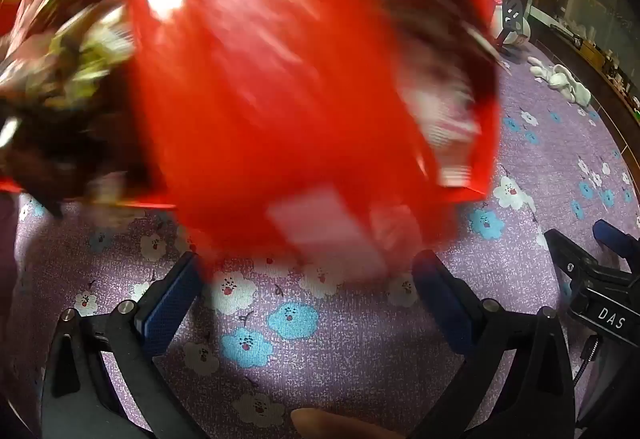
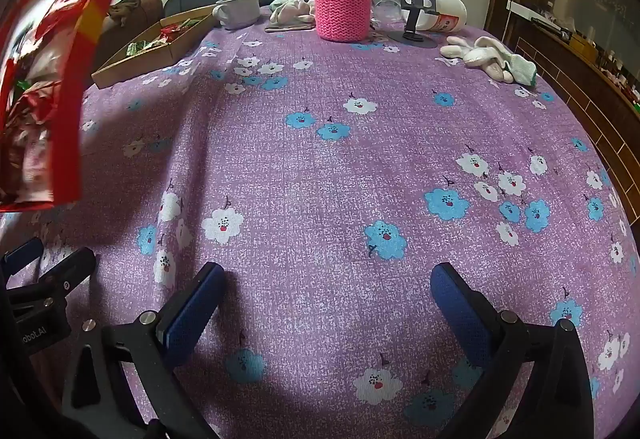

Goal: Organize snacks

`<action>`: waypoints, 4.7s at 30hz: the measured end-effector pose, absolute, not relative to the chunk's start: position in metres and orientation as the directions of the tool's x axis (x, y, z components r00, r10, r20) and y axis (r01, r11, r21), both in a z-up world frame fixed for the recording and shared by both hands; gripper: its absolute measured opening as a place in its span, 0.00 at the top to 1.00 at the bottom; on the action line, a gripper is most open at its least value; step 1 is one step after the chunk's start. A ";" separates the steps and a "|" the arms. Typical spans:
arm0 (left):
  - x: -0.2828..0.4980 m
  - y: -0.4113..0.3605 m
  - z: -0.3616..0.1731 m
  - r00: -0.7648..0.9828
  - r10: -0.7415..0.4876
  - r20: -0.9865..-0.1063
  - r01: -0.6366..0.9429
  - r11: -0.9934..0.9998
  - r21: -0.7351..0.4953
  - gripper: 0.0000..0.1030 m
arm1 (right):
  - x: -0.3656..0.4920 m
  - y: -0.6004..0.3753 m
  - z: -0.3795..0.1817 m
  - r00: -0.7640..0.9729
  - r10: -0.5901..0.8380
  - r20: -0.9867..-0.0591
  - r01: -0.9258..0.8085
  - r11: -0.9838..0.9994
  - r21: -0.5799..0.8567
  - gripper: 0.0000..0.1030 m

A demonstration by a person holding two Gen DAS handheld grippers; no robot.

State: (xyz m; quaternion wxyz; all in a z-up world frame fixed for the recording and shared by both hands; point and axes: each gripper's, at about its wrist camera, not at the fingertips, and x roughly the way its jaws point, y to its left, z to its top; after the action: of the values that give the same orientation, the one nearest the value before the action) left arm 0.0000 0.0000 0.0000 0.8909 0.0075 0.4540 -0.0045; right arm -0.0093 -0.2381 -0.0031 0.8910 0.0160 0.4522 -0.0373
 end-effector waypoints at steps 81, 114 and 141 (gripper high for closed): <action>-0.082 0.002 0.070 0.701 -0.021 -0.713 0.241 0.948 0.210 0.00 | -0.050 -0.254 0.032 0.650 0.098 -0.754 -0.027 0.994 0.106 0.01; -0.041 -0.018 0.017 0.484 -0.149 -0.862 0.142 0.986 -0.091 0.42 | -0.037 -0.238 0.051 0.640 0.568 -0.518 -0.309 0.807 0.503 0.66; -0.108 0.118 0.088 0.706 -0.076 -0.704 0.097 0.995 -0.010 0.55 | -0.040 -0.184 0.046 0.552 0.632 -0.544 -0.386 0.772 0.505 0.67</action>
State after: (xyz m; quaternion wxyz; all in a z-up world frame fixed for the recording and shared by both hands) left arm -0.1084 0.1178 0.0877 0.9235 0.0141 0.3805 -0.0469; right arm -0.0397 -0.1836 0.0458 0.8651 0.1657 0.3708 0.2944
